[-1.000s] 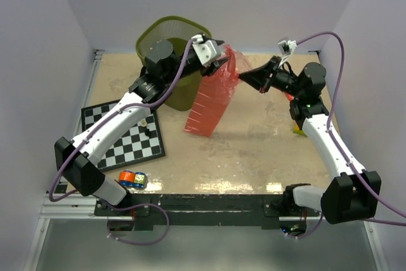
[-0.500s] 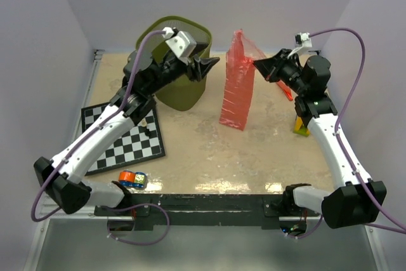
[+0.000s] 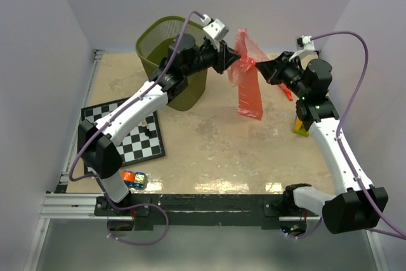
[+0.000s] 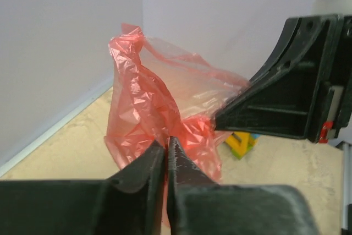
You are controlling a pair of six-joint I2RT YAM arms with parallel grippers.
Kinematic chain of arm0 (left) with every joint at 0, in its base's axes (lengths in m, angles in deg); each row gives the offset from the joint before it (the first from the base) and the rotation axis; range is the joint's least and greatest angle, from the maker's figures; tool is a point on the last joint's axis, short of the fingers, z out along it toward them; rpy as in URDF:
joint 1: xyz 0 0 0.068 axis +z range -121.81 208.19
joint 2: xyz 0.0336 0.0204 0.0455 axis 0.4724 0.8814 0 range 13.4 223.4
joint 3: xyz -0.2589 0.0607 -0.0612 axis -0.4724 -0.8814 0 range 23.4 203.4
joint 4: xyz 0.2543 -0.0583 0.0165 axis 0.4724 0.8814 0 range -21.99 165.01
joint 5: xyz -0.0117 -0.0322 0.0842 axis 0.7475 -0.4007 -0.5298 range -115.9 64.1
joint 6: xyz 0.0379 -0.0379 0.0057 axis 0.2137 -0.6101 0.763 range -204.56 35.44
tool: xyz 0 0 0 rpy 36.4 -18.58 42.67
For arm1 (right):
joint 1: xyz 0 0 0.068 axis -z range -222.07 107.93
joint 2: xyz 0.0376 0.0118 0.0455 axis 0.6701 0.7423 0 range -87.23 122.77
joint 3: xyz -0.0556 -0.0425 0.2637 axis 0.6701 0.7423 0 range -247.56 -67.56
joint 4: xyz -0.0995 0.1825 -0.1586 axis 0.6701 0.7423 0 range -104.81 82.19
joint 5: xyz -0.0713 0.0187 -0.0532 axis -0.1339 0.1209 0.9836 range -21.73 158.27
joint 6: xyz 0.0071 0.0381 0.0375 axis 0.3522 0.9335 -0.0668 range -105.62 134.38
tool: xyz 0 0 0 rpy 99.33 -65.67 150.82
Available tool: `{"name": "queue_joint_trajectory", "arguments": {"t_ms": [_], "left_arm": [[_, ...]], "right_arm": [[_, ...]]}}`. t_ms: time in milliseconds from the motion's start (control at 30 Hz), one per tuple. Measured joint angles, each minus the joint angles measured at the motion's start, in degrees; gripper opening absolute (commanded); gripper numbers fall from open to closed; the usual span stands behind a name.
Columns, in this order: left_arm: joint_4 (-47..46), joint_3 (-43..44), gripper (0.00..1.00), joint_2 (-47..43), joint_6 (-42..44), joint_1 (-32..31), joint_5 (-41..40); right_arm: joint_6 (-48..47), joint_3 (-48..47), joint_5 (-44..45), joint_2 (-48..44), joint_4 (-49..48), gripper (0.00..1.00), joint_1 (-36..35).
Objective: Put the trash bags into the trash bin
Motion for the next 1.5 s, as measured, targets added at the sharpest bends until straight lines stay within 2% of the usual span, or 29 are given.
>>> {"name": "queue_joint_trajectory", "arguments": {"t_ms": [100, 267, 600, 933, 1033, 1133, 1267, 1367, 1500], "left_arm": [[2.2, 4.2, 0.0, 2.2, 0.7, 0.2, 1.9], [6.2, 4.4, 0.0, 2.3, 3.3, 1.2, 1.2], [12.1, -1.0, 0.0, -3.2, 6.8, 7.9, -2.4], [13.5, -6.8, 0.01, -7.9, 10.3, 7.2, -3.8], [12.7, -8.6, 0.41, -8.7, 12.3, 7.4, -1.6], [12.0, -10.0, 0.57, -10.1, 15.0, 7.7, 0.9], [10.5, -10.1, 0.64, -12.2, 24.3, 5.1, 1.5], [9.8, -9.7, 0.64, -13.4, 31.8, 0.0, 1.2], [10.9, -4.8, 0.64, -11.7, 38.7, -5.4, 1.5]], "right_arm": [[-0.3, 0.4, 0.3, -0.8, 0.0, 0.0, 0.0], [-3.6, 0.2, 3.9, -0.8, 2.5, 0.0, 0.1], [-10.5, -1.6, 13.4, -0.3, 10.8, 0.0, 0.8], [-13.4, -5.2, 16.0, 0.7, 15.1, 0.0, 0.8], [-15.8, -7.0, 12.3, 1.5, 16.5, 0.0, 1.2], [-18.1, -8.9, 8.4, 2.6, 17.7, 0.0, 2.2], [-20.5, -11.7, 6.1, 4.2, 18.6, 0.0, 1.6], [-22.0, -13.8, 5.6, 5.1, 19.0, 0.0, -0.1], [-22.4, -15.7, 5.7, 6.2, 19.0, 0.0, -2.2]]}}
